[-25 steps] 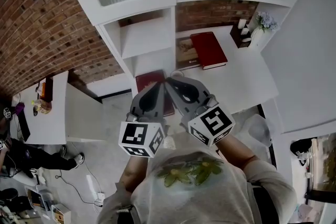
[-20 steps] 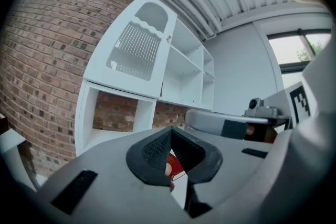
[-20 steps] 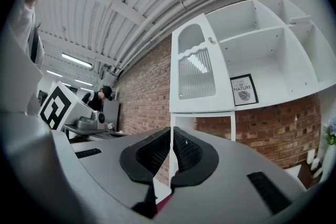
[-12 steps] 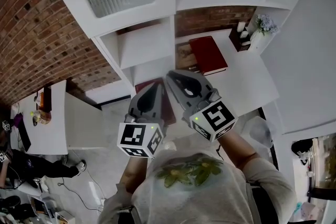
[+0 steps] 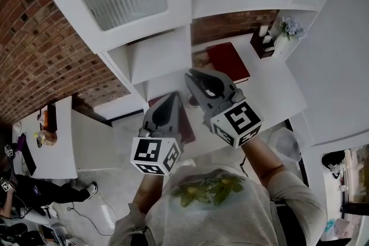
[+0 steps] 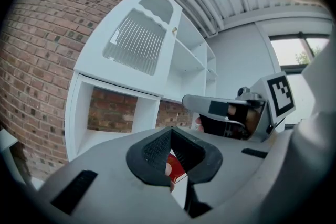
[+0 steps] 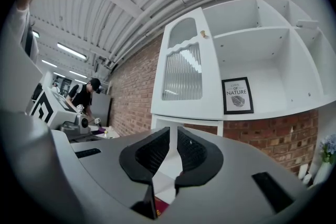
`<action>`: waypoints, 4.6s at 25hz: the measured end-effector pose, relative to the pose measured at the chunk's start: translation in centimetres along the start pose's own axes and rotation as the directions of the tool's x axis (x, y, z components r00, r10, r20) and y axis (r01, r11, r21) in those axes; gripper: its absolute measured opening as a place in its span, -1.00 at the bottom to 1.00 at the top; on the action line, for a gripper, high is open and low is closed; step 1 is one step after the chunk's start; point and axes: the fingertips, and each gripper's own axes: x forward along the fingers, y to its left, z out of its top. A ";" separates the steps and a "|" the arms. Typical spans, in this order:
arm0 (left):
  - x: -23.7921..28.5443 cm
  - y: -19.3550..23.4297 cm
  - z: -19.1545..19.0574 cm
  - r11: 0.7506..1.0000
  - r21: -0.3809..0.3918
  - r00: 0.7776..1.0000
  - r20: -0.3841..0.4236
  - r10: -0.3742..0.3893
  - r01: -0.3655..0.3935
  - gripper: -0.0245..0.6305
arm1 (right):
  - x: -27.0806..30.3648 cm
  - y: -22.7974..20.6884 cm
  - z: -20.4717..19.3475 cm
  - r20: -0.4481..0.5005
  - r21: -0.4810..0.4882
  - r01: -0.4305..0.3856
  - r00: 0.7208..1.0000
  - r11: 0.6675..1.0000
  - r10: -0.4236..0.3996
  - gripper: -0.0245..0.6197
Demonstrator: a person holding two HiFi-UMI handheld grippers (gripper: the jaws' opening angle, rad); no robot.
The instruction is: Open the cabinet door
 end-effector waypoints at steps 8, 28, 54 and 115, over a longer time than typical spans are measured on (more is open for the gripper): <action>0.7 1.1 -0.3 1.000 -0.001 1.000 -0.022 -0.015 0.015 -0.90 | 2.2 -2.9 1.3 0.042 -0.007 0.056 0.998 0.998 -0.056 -0.83; -0.2 3.3 1.5 1.000 -0.004 0.998 -0.055 0.026 -0.026 -0.90 | 7.0 -9.5 1.6 -0.011 0.070 0.131 0.991 0.989 -0.131 -0.47; -1.8 5.5 1.5 0.998 -0.008 0.995 -0.068 0.069 -0.070 -0.90 | 10.5 -12.4 0.3 -0.031 0.126 0.066 0.998 0.990 -0.062 -0.39; -5.0 3.4 0.0 0.992 -0.024 0.990 -0.070 0.120 -0.122 -0.90 | 4.5 -7.9 1.1 0.018 0.059 -0.007 1.000 0.998 0.006 -0.57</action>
